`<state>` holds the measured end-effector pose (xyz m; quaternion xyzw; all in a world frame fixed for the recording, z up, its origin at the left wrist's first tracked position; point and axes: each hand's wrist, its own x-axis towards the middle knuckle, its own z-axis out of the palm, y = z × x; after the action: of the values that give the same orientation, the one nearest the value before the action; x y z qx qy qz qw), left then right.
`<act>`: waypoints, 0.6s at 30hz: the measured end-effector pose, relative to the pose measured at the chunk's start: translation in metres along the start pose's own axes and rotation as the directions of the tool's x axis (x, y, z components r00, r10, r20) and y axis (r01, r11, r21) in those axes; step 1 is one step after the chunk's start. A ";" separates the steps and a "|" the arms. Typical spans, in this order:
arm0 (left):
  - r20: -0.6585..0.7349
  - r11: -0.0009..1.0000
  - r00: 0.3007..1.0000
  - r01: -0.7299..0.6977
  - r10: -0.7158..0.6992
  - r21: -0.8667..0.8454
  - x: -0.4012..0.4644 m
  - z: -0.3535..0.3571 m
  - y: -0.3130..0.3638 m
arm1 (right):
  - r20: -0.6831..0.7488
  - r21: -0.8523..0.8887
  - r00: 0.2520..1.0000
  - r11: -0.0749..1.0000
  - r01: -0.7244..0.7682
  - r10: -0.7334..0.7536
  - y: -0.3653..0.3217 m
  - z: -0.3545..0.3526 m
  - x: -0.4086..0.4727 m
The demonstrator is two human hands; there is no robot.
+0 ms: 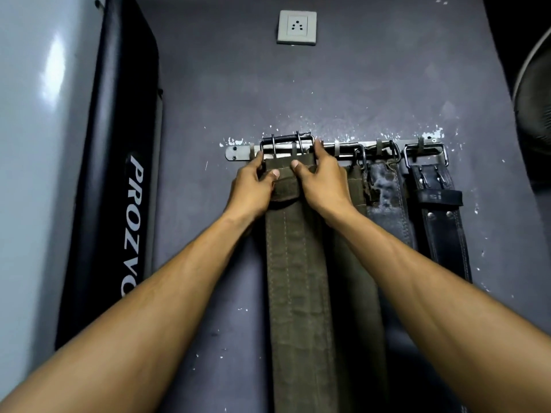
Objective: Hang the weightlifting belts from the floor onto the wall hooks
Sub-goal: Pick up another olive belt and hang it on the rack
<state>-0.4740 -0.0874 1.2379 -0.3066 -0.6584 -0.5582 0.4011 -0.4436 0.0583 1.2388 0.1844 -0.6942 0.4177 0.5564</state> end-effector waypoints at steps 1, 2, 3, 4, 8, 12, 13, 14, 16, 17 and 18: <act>0.009 1.000 1.000 0.003 -0.003 -0.021 0.001 0.000 -0.002 | 0.000 -0.018 1.000 1.000 -0.003 0.003 0.000 0.000 0.000; 0.017 0.999 1.000 0.011 -0.010 -0.037 0.002 0.000 -0.003 | 0.005 -0.045 1.000 0.999 -0.004 0.004 -0.002 0.000 0.001; 0.021 0.999 1.000 0.017 -0.016 -0.049 0.003 0.000 -0.003 | 0.015 -0.078 1.000 0.997 -0.005 0.007 -0.004 0.000 0.003; 0.022 0.998 0.999 0.025 -0.024 -0.057 0.005 -0.001 -0.003 | 0.028 -0.109 1.000 0.994 -0.010 0.013 -0.006 -0.001 0.005; 0.031 0.996 0.999 0.044 -0.042 -0.072 0.005 -0.003 0.000 | 0.071 -0.174 0.996 0.984 -0.047 0.060 -0.012 -0.004 0.011; 0.022 0.975 0.999 0.050 -0.046 -0.217 -0.021 0.001 -0.007 | 0.043 -0.116 0.996 0.991 -0.073 0.079 -0.002 -0.004 -0.018; 0.001 0.958 0.997 0.069 -0.072 -0.278 -0.030 0.004 -0.010 | 0.009 -0.070 0.998 0.995 -0.069 0.070 0.003 -0.002 -0.031; -0.034 0.945 0.994 0.090 -0.106 -0.313 -0.038 0.007 -0.016 | -0.031 -0.004 0.998 0.998 -0.057 0.057 0.009 0.001 -0.045; -0.057 0.944 0.984 0.145 -0.169 -0.296 -0.056 0.012 -0.031 | -0.082 0.088 0.996 0.996 -0.027 0.034 0.022 0.006 -0.072; -0.019 0.953 0.985 0.161 -0.171 -0.256 -0.067 0.015 -0.042 | -0.081 0.091 0.996 0.996 -0.023 0.030 0.030 0.007 -0.085; 0.044 0.961 0.987 0.164 -0.158 -0.221 -0.080 0.018 -0.052 | -0.074 0.088 0.997 0.996 -0.025 0.032 0.039 0.008 -0.096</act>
<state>-0.4819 -0.0760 1.1417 -0.3026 -0.6192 -0.6555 0.3088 -0.4467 0.0543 1.1354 0.1826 -0.6565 0.4621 0.5675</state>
